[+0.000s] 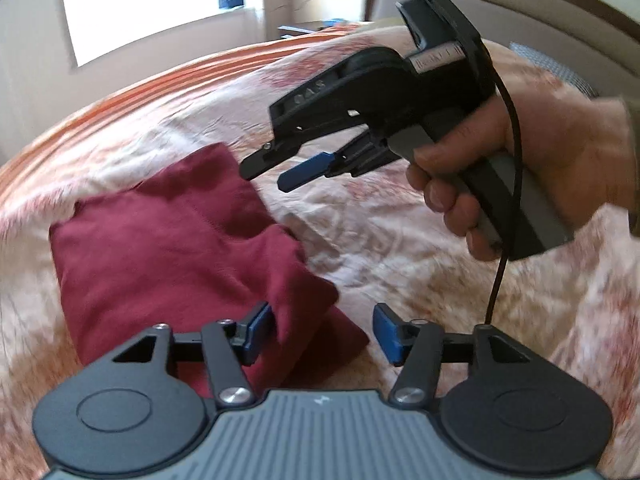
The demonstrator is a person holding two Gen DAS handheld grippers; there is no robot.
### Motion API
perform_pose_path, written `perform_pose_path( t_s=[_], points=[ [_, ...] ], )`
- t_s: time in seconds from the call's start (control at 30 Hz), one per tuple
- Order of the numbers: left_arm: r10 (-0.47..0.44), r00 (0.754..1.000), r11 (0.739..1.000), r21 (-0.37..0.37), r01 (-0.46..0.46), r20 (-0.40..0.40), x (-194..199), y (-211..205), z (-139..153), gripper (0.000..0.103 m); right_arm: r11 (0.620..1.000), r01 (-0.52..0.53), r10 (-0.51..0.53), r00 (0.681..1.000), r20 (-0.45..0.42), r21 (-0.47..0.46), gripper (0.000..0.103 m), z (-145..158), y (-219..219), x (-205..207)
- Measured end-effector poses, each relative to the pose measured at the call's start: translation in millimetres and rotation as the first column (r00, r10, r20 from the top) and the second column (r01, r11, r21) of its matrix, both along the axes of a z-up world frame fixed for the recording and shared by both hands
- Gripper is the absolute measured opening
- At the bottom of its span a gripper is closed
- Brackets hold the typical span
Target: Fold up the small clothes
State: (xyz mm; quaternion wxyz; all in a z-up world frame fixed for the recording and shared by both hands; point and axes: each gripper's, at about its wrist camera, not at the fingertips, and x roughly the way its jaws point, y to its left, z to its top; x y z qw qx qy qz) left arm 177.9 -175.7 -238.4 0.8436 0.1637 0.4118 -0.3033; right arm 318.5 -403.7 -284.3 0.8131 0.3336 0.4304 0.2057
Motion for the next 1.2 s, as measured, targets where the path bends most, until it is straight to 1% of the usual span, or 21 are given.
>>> perform_pose_path(
  t_s=[0.1,0.17,0.3,0.37,0.43,0.5,0.57,0.63,0.7,0.77,0.83,0.87,0.9,0.93,1.0,1.03,1.07,1.1,1.13,1.17,1.2],
  points=[
    [-0.064,0.998,0.997,0.041,0.063,0.023,-11.8,-8.6,-7.1,0.066,1.0,-0.005,0.005,1.0,0.022,0.024,0.044,7.0,-1.0,-19.6],
    [-0.098,0.995,0.993,0.065,0.097,0.019,-17.8,-12.7,-14.4,0.066,0.999,-0.04,0.04,0.999,0.02,0.022,0.044,7.3,6.7,-30.9],
    [-0.157,0.987,0.982,0.113,0.154,0.022,-32.8,-11.8,-26.6,0.067,0.99,-0.123,0.123,0.992,-0.005,-0.072,0.044,-6.3,25.3,-50.1],
    [-0.184,0.983,0.976,0.129,0.178,0.031,-42.2,-5.7,-28.5,0.067,0.983,-0.14,0.138,0.99,-0.02,-0.119,0.044,-15.9,28.6,-58.7],
    [-0.202,0.979,0.971,0.139,0.197,0.028,-51.9,3.2,-28.9,0.067,0.978,-0.14,0.137,0.99,-0.029,-0.154,0.049,-21.9,26.4,-68.0],
    [-0.192,0.981,0.972,0.142,0.187,0.024,-58.8,15.6,-28.2,0.067,0.985,-0.114,0.111,0.993,-0.033,-0.127,0.05,-22.7,19.3,-73.5],
    [-0.156,0.988,0.979,0.137,0.152,0.019,-60.7,27.9,-26.3,0.069,0.992,-0.08,0.079,0.997,-0.015,-0.1,0.05,-15.0,13.7,-77.0],
    [-0.097,0.995,0.988,0.12,0.095,0.013,-57.8,39.9,-24.4,0.07,0.994,-0.079,0.08,0.997,0.015,-0.082,0.05,-4.6,13.7,-77.5],
    [-0.039,0.999,0.994,0.104,0.038,0.012,-52.2,48.3,-22.5,0.07,0.992,-0.108,0.111,0.993,0.043,-0.068,0.052,4.0,21.5,-76.7],
    [-0.005,0.999,0.996,0.093,0.002,0.032,-45.3,53.7,-21.4,0.07,0.989,-0.126,0.134,0.987,0.091,-0.081,0.052,12.5,29.6,-74.7],
    [0.01,0.998,0.997,0.07,-0.014,0.054,-37.8,54.2,-17.2,0.073,0.988,-0.147,0.151,0.978,0.141,-0.043,0.057,20.2,35.4,-66.7],
    [0.01,0.998,0.998,0.057,-0.014,0.06,-33.7,53.7,-16.7,0.076,0.987,-0.159,0.162,0.975,0.154,-0.028,0.061,22.4,39.0,-59.2],
    [0.003,0.998,0.999,0.046,-0.006,0.061,-29.7,50.4,-17.4,0.077,0.985,-0.174,0.174,0.972,0.161,-0.016,0.063,23.7,44.3,-49.2],
    [-0.009,0.998,0.999,0.037,0.007,0.057,-26.8,45.3,-19.4,0.078,0.98,-0.199,0.194,0.967,0.167,0.017,0.064,22.5,49.8,-35.1],
    [-0.041,0.999,0.999,0.029,0.04,0.026,-20.7,35.8,-26.6,0.082,0.97,-0.229,0.214,0.964,0.158,0.081,0.065,14.0,55.6,-7.7],
    [-0.051,0.999,0.998,0.036,0.051,0.011,-16.7,30.1,-33.5,0.082,0.972,-0.223,0.211,0.967,0.142,0.075,0.065,8.1,57.0,7.5],
    [-0.06,0.998,0.997,0.051,0.06,-0.001,-15.7,27.2,-38.8,0.082,0.979,-0.204,0.202,0.972,0.122,0.008,0.064,4.2,57.5,18.8],
    [-0.069,0.998,0.995,0.07,0.069,-0.006,-15.7,25.0,-43.3,0.082,0.98,-0.183,0.191,0.976,0.104,-0.084,0.05,2.0,57.4,27.4],
    [-0.075,0.997,0.995,0.072,0.075,-0.008,-17.4,25.0,-44.4,0.082,0.977,-0.167,0.18,0.98,0.084,-0.134,0.044,2.4,55.2,32.3],
    [-0.079,0.997,0.995,0.066,0.079,-0.01,-19.1,26.1,-42.9,0.082,0.978,-0.159,0.171,0.982,0.08,-0.133,0.046,6.6,52.3,32.6],
    [-0.076,0.997,0.996,0.047,0.077,-0.01,-21.0,29.8,-38.7,0.082,0.981,-0.162,0.174,0.979,0.108,-0.11,0.057,14.8,49.3,26.6]
  ],
)
